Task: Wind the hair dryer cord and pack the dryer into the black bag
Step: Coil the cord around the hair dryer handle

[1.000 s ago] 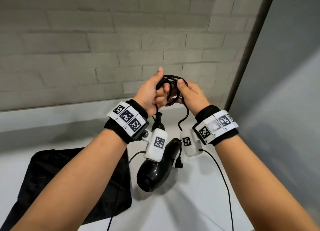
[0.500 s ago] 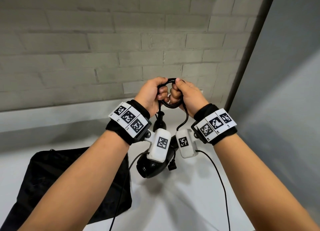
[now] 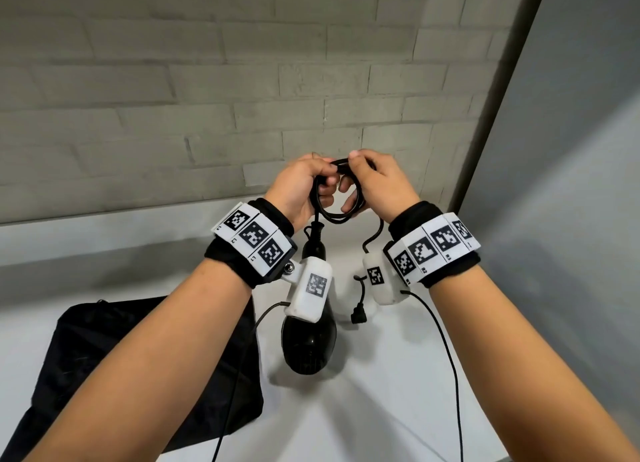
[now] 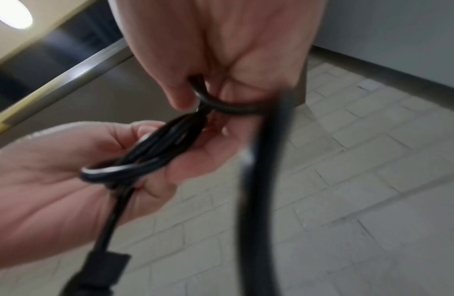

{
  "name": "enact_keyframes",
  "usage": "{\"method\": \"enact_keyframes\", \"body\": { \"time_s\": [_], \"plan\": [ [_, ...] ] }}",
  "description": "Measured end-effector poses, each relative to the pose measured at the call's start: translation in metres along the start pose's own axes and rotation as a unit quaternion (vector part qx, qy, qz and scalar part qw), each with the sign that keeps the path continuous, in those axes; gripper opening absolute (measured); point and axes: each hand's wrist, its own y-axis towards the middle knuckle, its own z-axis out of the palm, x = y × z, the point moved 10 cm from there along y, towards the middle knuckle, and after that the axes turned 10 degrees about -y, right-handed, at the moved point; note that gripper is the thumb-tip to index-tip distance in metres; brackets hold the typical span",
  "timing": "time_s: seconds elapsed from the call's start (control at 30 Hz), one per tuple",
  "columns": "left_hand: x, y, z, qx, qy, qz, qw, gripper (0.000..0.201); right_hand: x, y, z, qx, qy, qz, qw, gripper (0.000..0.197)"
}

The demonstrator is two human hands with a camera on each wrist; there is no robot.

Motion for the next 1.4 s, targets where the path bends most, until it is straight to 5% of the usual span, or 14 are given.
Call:
{"method": "enact_keyframes", "body": {
  "time_s": [0.33,0.5,0.8,1.0,1.13,1.4],
  "plan": [
    [-0.002,-0.004,0.016,0.095,-0.016,0.013,0.995,0.016,0.003,0.000,0.009,0.018,0.198,0.069,0.978,0.042],
    [0.029,-0.003,-0.004,0.107,0.067,-0.016,0.992,0.041,-0.008,0.004,-0.005,-0.025,0.243,0.072,0.967,0.041],
    [0.029,0.001,-0.007,0.038,-0.098,-0.026,0.994,0.027,-0.027,0.008,-0.006,-0.094,0.157,0.039,0.982,0.040],
    [0.029,0.001,-0.003,0.004,-0.084,-0.036,0.996,0.030,-0.032,0.008,-0.019,-0.153,0.048,0.027,0.987,0.036],
    [0.029,0.003,-0.002,-0.008,-0.087,-0.048,0.995,0.031,-0.034,0.004,-0.014,-0.118,0.098,0.021,0.988,0.023],
    [0.033,0.003,0.001,-0.019,0.013,-0.046,0.999,0.037,-0.034,0.004,-0.020,-0.089,0.019,0.022,0.996,0.029]
  ]
}}
